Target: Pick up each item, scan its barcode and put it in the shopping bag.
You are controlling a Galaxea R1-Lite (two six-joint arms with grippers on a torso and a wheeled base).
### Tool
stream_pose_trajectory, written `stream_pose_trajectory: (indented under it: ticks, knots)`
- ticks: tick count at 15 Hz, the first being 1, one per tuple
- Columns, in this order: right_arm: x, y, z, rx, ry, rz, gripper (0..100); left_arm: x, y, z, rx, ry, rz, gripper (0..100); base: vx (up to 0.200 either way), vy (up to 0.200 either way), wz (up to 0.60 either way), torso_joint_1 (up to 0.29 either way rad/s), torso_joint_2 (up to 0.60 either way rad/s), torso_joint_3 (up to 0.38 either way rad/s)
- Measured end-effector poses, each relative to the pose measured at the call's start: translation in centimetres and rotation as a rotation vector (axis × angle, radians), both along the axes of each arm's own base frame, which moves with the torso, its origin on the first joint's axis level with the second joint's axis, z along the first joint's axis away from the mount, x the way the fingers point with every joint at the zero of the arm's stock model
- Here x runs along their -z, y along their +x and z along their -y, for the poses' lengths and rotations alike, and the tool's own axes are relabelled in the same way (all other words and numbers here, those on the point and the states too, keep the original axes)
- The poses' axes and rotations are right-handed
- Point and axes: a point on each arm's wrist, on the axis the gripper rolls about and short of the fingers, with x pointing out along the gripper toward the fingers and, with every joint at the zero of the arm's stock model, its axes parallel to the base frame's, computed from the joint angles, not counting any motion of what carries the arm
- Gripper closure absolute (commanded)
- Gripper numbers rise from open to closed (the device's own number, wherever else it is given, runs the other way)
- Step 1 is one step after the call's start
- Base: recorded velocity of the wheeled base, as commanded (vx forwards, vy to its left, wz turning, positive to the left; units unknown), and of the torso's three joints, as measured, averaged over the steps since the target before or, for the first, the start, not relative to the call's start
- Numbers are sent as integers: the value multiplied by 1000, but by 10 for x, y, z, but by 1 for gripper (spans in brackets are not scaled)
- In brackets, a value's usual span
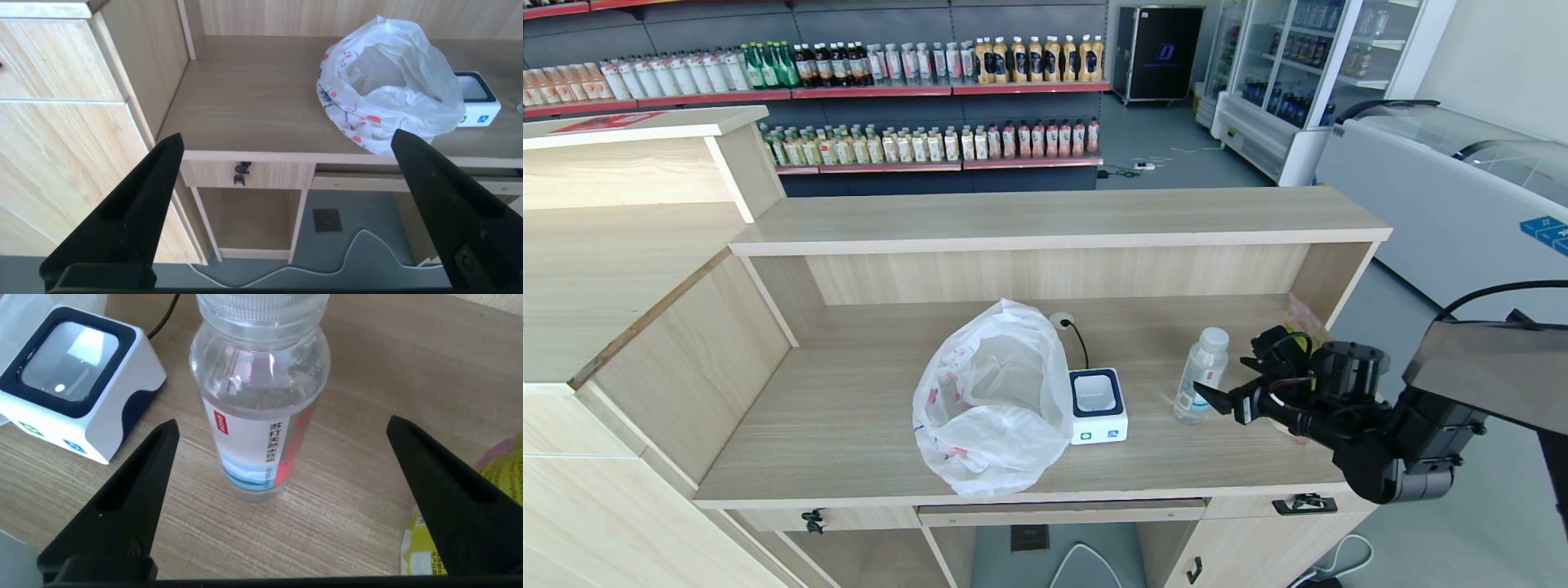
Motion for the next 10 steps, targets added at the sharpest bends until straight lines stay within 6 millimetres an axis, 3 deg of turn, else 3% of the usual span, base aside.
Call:
stream_pose_trajectory:
  ticks: [10]
  knots:
    - [18,16,-10,-36,6,28,0,0,0,0,-1,0,0,0,0,0,0,0,0,0]
